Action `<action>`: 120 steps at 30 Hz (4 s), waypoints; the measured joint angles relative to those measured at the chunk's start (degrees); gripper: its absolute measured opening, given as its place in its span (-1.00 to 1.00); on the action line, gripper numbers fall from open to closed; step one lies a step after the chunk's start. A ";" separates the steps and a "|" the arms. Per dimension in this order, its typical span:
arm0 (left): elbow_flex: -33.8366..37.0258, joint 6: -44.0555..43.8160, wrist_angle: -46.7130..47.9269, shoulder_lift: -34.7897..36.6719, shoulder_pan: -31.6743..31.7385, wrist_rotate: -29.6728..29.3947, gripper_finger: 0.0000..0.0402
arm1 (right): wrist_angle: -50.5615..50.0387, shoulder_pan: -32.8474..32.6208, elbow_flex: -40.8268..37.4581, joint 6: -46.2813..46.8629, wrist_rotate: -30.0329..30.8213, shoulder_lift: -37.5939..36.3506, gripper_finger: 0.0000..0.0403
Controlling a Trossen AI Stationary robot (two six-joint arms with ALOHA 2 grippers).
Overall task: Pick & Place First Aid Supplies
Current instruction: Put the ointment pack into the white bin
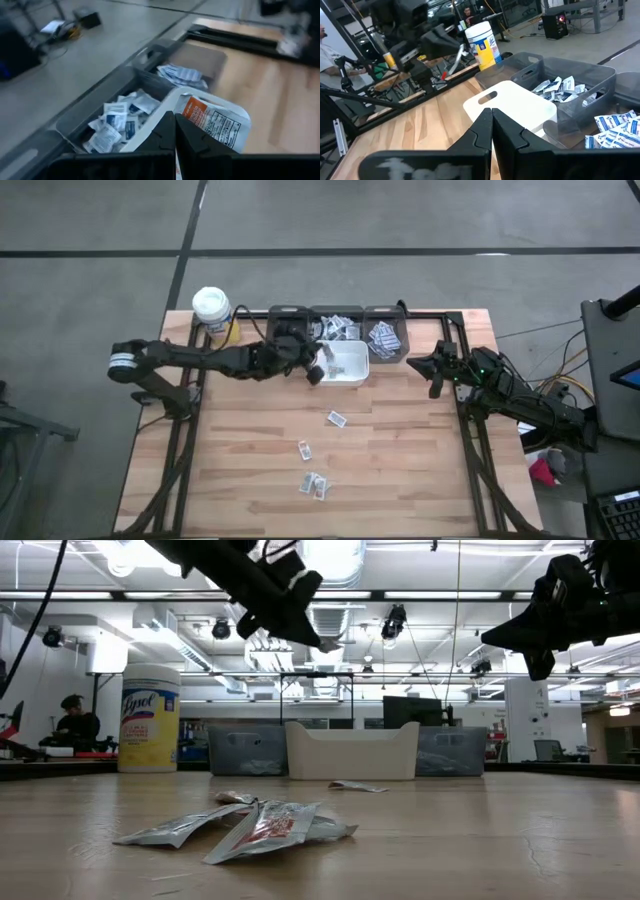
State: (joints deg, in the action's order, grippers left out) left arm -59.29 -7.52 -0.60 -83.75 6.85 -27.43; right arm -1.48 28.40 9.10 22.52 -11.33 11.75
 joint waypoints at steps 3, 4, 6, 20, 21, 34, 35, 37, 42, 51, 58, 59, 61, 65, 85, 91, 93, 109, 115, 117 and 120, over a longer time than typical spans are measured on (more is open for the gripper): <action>-2.67 -4.45 2.34 -2.50 1.55 -0.43 -1.00 | 0.07 0.00 0.00 0.01 1.00 0.06 -0.96; -4.23 -5.56 3.86 -3.88 1.88 -0.43 -1.00 | 0.11 0.00 0.00 0.01 1.07 0.02 -0.96; -8.04 -7.39 8.88 -7.15 2.18 -0.40 -1.00 | 0.13 0.00 0.00 0.00 1.05 0.00 -0.96; -43.24 -28.57 38.39 -34.10 2.60 -4.25 -1.00 | 0.09 0.00 0.00 -0.02 1.01 0.02 -0.96; -44.99 -30.57 40.52 -35.49 2.57 -4.21 -1.00 | 0.09 0.00 0.00 -0.10 0.99 0.02 -0.96; -48.13 -49.23 55.72 -40.38 2.17 -6.44 -1.00 | 0.07 0.00 0.00 -0.66 0.93 0.02 -0.96; -47.81 -49.77 55.75 -40.38 2.19 -6.30 -1.00 | 0.07 0.00 0.00 -0.66 0.92 0.02 -0.96; -46.83 -50.79 54.87 -40.37 2.15 -5.54 -1.00 | 0.07 0.00 0.00 -0.66 0.91 0.02 -0.96; -44.21 -53.02 53.79 -40.54 2.17 -3.81 -1.00 | 0.07 0.00 0.00 -0.66 0.90 0.02 -0.96; -41.44 -53.01 50.14 -40.54 2.30 -0.48 -0.94 | 0.07 0.00 0.00 -0.66 0.90 0.04 -0.96; -42.06 -52.37 49.85 -40.20 2.32 0.54 -0.70 | 0.05 0.00 0.00 -0.66 0.90 0.04 -0.96; -42.58 -51.51 49.83 -39.83 2.32 0.56 -0.67 | 0.06 0.00 0.00 -0.66 0.90 0.04 -0.96; -43.84 -48.96 49.48 -38.39 2.04 0.90 -0.63 | 0.04 0.00 0.00 -0.66 0.90 0.04 -0.96; -46.53 -41.10 47.18 -35.88 -0.63 5.15 -0.60 | 0.04 0.00 0.00 -0.66 0.92 0.04 -0.96; -41.54 -41.15 46.60 -36.12 -10.22 13.48 -0.60 | 0.04 0.00 0.00 -0.66 0.90 0.04 -0.96; -38.73 -46.86 45.98 -36.12 -10.49 17.27 -0.60 | 0.04 0.00 0.00 -0.64 0.90 0.04 -0.96; -38.07 -47.25 45.92 -36.14 -10.49 17.51 -0.60 | 0.04 0.00 0.00 -0.55 0.90 0.04 -0.96; -36.89 -49.48 46.20 -36.14 -10.46 19.66 -0.60 | 0.04 0.00 0.00 -0.44 0.90 0.04 -0.96; -35.28 -49.82 46.04 -36.14 -10.39 20.01 -0.60 | 0.04 0.00 0.00 -0.44 0.90 0.04 -0.96; -33.91 -50.25 44.53 -36.14 -10.39 20.51 -0.60 | 0.04 0.00 0.00 -0.44 0.90 0.04 -0.96; -31.95 -51.07 41.42 -36.14 -10.29 20.49 -0.60 | 0.04 0.00 0.00 -0.45 0.90 0.04 -0.96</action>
State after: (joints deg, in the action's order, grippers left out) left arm -91.24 -58.59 40.82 -119.90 -3.44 -6.94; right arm -1.43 28.40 9.10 22.08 -10.44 11.79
